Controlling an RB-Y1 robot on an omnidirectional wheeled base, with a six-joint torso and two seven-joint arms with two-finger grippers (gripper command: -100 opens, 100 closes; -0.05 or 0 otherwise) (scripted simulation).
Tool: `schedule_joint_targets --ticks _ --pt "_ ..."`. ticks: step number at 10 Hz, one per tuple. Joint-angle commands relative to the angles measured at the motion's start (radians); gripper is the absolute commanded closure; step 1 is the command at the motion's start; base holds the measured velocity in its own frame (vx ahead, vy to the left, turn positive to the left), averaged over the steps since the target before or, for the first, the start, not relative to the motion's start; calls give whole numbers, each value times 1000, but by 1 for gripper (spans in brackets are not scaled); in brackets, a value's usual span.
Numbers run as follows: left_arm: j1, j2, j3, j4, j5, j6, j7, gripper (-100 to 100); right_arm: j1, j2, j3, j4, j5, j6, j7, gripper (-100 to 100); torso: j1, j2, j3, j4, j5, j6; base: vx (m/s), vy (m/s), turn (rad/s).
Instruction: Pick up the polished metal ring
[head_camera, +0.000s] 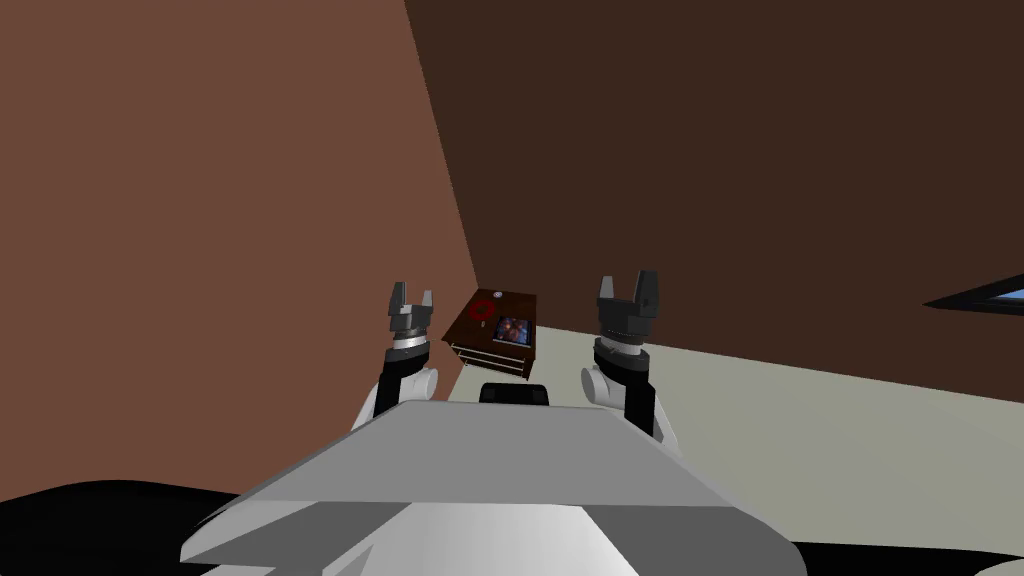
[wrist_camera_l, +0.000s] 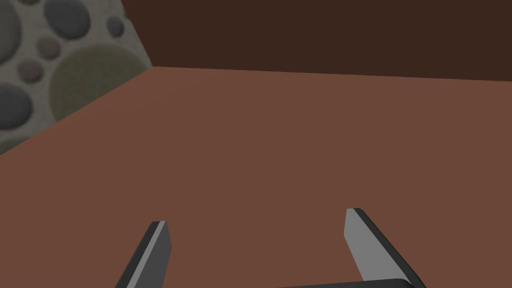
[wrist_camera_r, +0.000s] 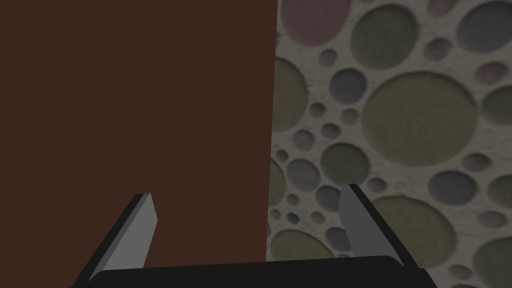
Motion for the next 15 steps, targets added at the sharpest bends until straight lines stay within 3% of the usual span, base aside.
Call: schedule_joint_targets --ticks 1,4,8,9,11,14,15 --pt "-3 34 7 33 25 24 -7 -100 0 0 0 0 0 0 0 0 0 0 0 0 0 0 -8 20 -160" --pt "-11 79 16 95 72 65 -19 -100 0 0 0 0 0 0 0 0 4 1 0 0 1 0 -14 49 -184" --pt "-30 154 29 211 168 145 -41 -100 0 0 0 0 0 0 0 0 4 1 1 0 1 0 -18 51 -261" --pt "-30 154 29 226 168 145 -41 -100 0 0 0 0 0 0 0 0 4 1 0 0 1 0 -6 37 -84" --pt "-42 198 33 292 229 192 -53 -100 0 0 0 0 0 0 0 0 2 0 0 0 1 0 -15 30 -268" --pt "-49 221 34 358 262 217 -59 -100 0 0 0 0 0 0 0 0 3 0 0 0 1 0 -16 33 -163" --pt "-57 245 35 396 296 243 -65 -100 0 0 0 0 0 0 0 0 2 0 0 0 1 0 -16 27 -266"
